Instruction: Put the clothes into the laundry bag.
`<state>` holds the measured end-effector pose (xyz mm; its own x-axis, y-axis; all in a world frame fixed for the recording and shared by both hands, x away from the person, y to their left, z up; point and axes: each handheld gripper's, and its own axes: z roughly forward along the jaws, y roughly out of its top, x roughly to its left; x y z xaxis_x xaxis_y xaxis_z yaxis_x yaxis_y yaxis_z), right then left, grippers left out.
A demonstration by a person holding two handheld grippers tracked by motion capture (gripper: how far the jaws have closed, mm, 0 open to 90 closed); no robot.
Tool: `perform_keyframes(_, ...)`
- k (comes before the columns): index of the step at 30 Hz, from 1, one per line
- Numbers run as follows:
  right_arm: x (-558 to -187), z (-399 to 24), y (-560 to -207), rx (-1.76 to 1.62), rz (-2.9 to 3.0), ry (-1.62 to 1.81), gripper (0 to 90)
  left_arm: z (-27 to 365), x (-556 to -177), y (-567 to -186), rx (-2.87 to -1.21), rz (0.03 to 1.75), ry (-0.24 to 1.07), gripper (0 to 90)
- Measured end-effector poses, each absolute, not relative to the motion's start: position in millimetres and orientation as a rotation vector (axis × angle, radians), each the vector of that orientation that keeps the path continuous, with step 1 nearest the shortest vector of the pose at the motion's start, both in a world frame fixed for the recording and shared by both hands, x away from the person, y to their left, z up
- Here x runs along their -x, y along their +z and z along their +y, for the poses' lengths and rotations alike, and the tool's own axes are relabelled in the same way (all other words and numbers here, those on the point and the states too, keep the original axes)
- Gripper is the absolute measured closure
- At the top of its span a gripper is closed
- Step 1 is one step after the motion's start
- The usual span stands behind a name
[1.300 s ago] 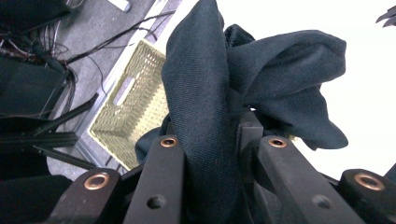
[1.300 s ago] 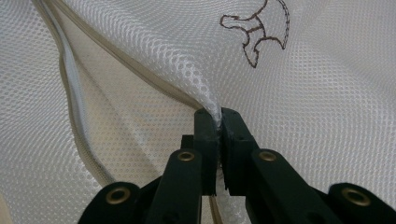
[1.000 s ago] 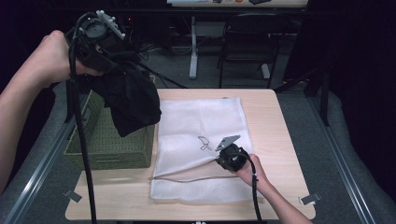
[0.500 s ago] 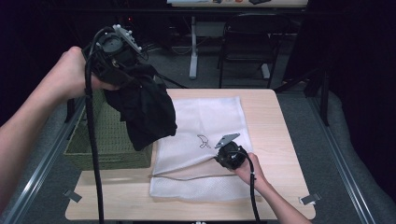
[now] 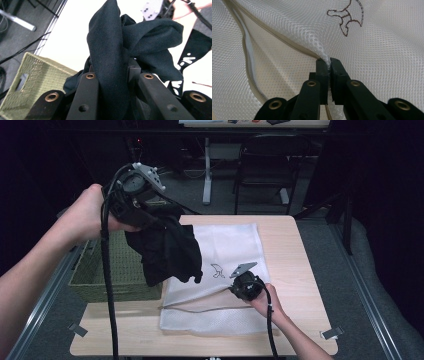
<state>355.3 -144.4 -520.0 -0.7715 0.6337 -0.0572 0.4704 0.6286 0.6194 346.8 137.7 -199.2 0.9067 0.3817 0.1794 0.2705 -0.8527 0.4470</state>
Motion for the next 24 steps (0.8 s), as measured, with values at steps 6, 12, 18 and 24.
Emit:
perform_keyframes(6, -356, -145, -515, -0.917, 2.566, 0.895, 86.2, 135, -337, -212, -2.629, 0.421, 0.297, 78.5)
perform_keyframes(12, -356, -145, -514, -0.932, 2.556, 0.9, 86.2, 134, -332, -214, -2.6, 0.397, 0.248, 78.5)
perform_keyframes(18, -356, -144, -513, -0.937, 2.556, 0.896, 86.2, 125, -328, -213, -2.611, 0.36, 0.249, 78.5)
perform_keyframes(24, -356, -145, -513, -0.936, 2.557, 0.901, 86.2, 118, -327, -201, -2.619, 0.342, 0.252, 78.5)
